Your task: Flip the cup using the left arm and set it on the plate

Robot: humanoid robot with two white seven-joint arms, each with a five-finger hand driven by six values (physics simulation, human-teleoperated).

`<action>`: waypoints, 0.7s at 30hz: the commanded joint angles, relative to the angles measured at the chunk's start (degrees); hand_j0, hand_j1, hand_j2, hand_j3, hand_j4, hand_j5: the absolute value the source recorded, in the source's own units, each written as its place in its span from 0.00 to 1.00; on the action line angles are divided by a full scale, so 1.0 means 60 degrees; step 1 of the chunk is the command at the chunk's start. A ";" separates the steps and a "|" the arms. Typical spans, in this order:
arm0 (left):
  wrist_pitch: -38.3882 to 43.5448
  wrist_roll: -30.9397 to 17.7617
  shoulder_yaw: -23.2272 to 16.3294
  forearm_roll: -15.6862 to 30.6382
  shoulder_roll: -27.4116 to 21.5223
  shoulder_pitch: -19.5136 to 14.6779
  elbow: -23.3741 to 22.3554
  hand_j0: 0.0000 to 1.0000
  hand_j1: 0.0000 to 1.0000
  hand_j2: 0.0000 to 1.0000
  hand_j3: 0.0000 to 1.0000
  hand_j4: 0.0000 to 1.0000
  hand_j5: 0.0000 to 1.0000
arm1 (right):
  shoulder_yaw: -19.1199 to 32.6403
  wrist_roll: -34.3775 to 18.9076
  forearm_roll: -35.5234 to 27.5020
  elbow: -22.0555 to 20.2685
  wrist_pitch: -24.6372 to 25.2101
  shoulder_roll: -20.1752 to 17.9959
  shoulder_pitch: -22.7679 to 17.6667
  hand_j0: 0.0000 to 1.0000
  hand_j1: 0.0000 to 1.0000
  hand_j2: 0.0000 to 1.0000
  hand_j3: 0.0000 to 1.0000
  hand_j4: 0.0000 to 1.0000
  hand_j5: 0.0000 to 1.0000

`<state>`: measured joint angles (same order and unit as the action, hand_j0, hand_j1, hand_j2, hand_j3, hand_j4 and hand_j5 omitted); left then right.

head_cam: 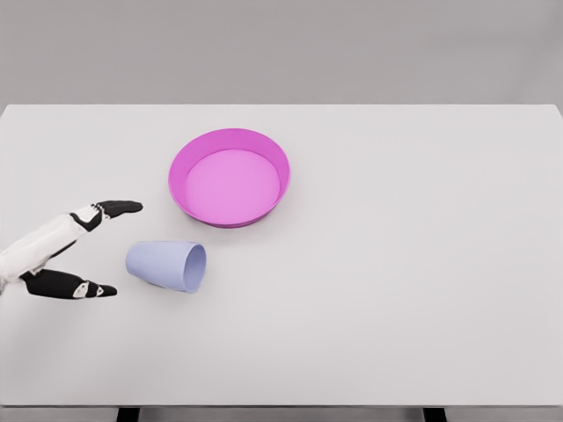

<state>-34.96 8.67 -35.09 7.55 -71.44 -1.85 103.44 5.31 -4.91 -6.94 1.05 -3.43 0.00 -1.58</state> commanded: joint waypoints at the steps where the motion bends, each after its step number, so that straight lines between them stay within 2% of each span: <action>1: -0.0006 -0.0068 -0.0026 0.0001 0.0393 0.0000 0.0002 1.00 1.00 1.00 1.00 1.00 1.00 | -0.0005 -0.0002 0.0000 0.0000 0.0000 0.0000 0.0000 1.00 1.00 1.00 1.00 1.00 1.00; 2: -0.0006 -0.0273 -0.0026 -0.0130 0.0422 0.0000 0.0002 1.00 1.00 1.00 1.00 1.00 1.00 | 0.0009 -0.0002 0.0000 0.0000 0.0000 0.0000 0.0000 1.00 1.00 1.00 1.00 1.00 1.00; 7: 0.0348 -0.0303 -0.0026 -0.0818 0.0759 -0.0015 0.0002 1.00 1.00 1.00 1.00 1.00 1.00 | -0.0005 -0.0002 0.0000 0.0000 0.0000 0.0000 0.0000 1.00 1.00 1.00 1.00 1.00 1.00; 13: 0.1506 -0.0317 -0.0026 -0.1302 0.1169 -0.0103 0.0002 1.00 1.00 1.00 1.00 1.00 1.00 | -0.0005 -0.0002 0.0000 0.0000 0.0000 0.0000 0.0000 1.00 1.00 1.00 1.00 1.00 1.00; 21: 0.1594 -0.0317 -0.0026 -0.1390 0.1389 -0.0205 0.0002 1.00 1.00 1.00 1.00 1.00 1.00 | 0.0009 -0.0002 0.0000 0.0000 0.0000 0.0000 0.0000 1.00 1.00 1.00 1.00 1.00 1.00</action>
<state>-25.54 6.75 -35.27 -0.86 -63.32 -3.08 103.43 5.30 -4.91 -6.94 1.05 -3.44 0.00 -1.58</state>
